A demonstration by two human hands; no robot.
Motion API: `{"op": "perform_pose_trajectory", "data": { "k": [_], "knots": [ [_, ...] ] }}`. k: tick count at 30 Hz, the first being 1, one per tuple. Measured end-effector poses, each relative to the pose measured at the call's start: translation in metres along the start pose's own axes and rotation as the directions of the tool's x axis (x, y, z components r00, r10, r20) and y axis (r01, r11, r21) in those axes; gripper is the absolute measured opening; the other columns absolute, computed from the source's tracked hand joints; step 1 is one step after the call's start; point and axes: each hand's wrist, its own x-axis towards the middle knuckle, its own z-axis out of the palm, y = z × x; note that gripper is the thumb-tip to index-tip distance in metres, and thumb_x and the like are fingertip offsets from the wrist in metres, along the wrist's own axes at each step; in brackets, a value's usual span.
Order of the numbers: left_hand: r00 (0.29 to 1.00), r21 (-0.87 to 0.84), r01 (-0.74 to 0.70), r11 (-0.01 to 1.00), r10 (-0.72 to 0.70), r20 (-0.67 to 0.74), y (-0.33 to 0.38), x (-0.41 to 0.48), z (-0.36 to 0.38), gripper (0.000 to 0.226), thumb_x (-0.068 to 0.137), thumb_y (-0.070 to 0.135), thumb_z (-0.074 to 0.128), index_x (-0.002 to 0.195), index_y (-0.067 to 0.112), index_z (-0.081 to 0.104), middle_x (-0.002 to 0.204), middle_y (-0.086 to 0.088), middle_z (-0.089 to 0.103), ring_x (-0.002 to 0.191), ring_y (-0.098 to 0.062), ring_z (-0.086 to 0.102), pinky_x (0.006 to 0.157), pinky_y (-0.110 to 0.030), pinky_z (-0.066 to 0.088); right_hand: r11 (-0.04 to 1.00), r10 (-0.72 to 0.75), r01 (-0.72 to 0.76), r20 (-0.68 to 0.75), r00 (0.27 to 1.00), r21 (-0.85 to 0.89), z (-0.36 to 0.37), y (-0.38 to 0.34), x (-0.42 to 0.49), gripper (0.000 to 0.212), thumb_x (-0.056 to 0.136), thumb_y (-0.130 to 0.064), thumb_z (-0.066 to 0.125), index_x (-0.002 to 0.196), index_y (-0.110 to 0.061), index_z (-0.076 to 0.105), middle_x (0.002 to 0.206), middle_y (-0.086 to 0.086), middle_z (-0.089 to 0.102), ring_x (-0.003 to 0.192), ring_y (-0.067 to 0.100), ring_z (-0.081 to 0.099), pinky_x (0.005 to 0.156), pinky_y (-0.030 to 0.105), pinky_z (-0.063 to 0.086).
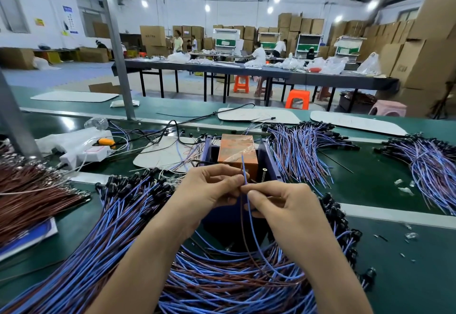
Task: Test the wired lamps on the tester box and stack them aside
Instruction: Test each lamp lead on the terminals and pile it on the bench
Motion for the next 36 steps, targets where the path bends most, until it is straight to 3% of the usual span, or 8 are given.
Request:
{"op": "perform_pose_trajectory", "data": {
  "k": [4, 7, 12, 19, 23, 29, 33, 36],
  "knots": [
    [0.995, 0.108, 0.039, 0.993, -0.029, -0.096, -0.006, 0.006, -0.006, 0.008, 0.087, 0.006, 0.064, 0.082, 0.008, 0.069, 0.069, -0.007, 0.072, 0.047, -0.007, 0.058, 0.05, -0.018, 0.052, 0.989, 0.046, -0.056, -0.076, 0.996, -0.138, -0.006, 0.002, 0.001, 0.027, 0.086, -0.011, 0.068, 0.068, -0.03, 0.071, 0.064, -0.004, 0.07, 0.065, 0.008, 0.069, 0.067, 0.021, 0.057],
    [0.989, 0.17, 0.095, 0.981, -0.074, -0.125, -0.013, 0.009, -0.012, 0.01, 0.089, 0.006, 0.064, 0.082, 0.003, 0.07, 0.066, -0.006, 0.071, 0.046, -0.007, 0.059, 0.05, -0.018, 0.052, 0.934, 0.169, -0.174, -0.042, 0.985, -0.312, -0.009, 0.009, 0.004, 0.026, 0.089, -0.009, 0.063, 0.072, -0.027, 0.069, 0.075, -0.003, 0.069, 0.072, 0.01, 0.067, 0.051, 0.005, 0.042],
    [0.979, 0.169, 0.139, 0.976, -0.11, -0.174, -0.022, 0.014, -0.016, 0.014, 0.088, 0.005, 0.064, 0.076, 0.004, 0.071, 0.065, -0.007, 0.072, 0.05, -0.009, 0.064, 0.051, -0.019, 0.053, 0.887, 0.255, -0.245, -0.027, 0.967, -0.391, -0.01, 0.015, 0.008, 0.02, 0.092, -0.006, 0.057, 0.09, -0.014, 0.075, 0.091, 0.004, 0.071, 0.083, 0.015, 0.068, 0.065, 0.017, 0.044],
    [0.973, 0.153, 0.166, 0.974, -0.137, -0.185, -0.026, 0.016, -0.018, 0.012, 0.087, 0.006, 0.066, 0.076, 0.004, 0.072, 0.066, -0.008, 0.072, 0.053, -0.01, 0.066, 0.051, -0.018, 0.053, 0.906, 0.22, -0.225, -0.056, 0.974, -0.36, -0.013, 0.017, 0.009, 0.019, 0.092, -0.008, 0.059, 0.088, -0.019, 0.074, 0.086, -0.001, 0.069, 0.069, 0.004, 0.061, 0.049, 0.004, 0.035],
    [0.97, 0.146, 0.179, 0.973, -0.15, -0.191, -0.027, 0.017, -0.018, 0.013, 0.087, 0.005, 0.065, 0.076, 0.005, 0.072, 0.069, -0.009, 0.073, 0.053, -0.01, 0.066, 0.051, -0.019, 0.053, 0.917, 0.201, -0.211, -0.065, 0.977, -0.339, -0.015, 0.017, 0.007, 0.019, 0.091, -0.008, 0.06, 0.082, -0.021, 0.072, 0.086, -0.001, 0.069, 0.078, 0.009, 0.066, 0.059, 0.009, 0.041],
    [0.973, 0.168, 0.179, 0.969, -0.149, -0.178, -0.028, 0.018, -0.019, 0.012, 0.088, 0.007, 0.065, 0.078, 0.004, 0.071, 0.068, -0.008, 0.073, 0.05, -0.009, 0.064, 0.05, -0.019, 0.052, 0.924, 0.202, -0.204, -0.041, 0.979, -0.324, -0.016, 0.016, 0.007, 0.021, 0.091, -0.008, 0.059, 0.079, -0.023, 0.069, 0.083, 0.0, 0.068, 0.071, 0.006, 0.063, 0.05, 0.004, 0.037],
    [0.977, 0.293, 0.194, 0.936, -0.156, -0.147, -0.02, 0.018, -0.029, 0.022, 0.091, 0.023, 0.063, 0.078, 0.008, 0.073, 0.071, -0.005, 0.074, 0.046, -0.006, 0.056, 0.047, -0.016, 0.046, 0.961, 0.186, -0.136, 0.197, 0.963, -0.242, -0.016, 0.013, 0.003, 0.018, 0.088, -0.007, 0.064, 0.08, -0.021, 0.071, 0.069, -0.004, 0.067, 0.052, -0.001, 0.058, 0.05, 0.008, 0.043],
    [0.957, 0.357, 0.182, 0.916, -0.082, -0.278, -0.011, 0.018, -0.05, 0.032, 0.094, 0.032, 0.057, 0.077, 0.009, 0.072, 0.068, -0.003, 0.073, 0.044, -0.005, 0.055, 0.048, -0.017, 0.045, 0.961, 0.201, -0.101, 0.404, 0.892, -0.256, -0.011, 0.012, 0.001, 0.015, 0.089, -0.019, 0.067, 0.094, -0.033, 0.068, 0.084, -0.005, 0.073, 0.074, 0.013, 0.066, 0.072, 0.025, 0.054]
  ]
}}
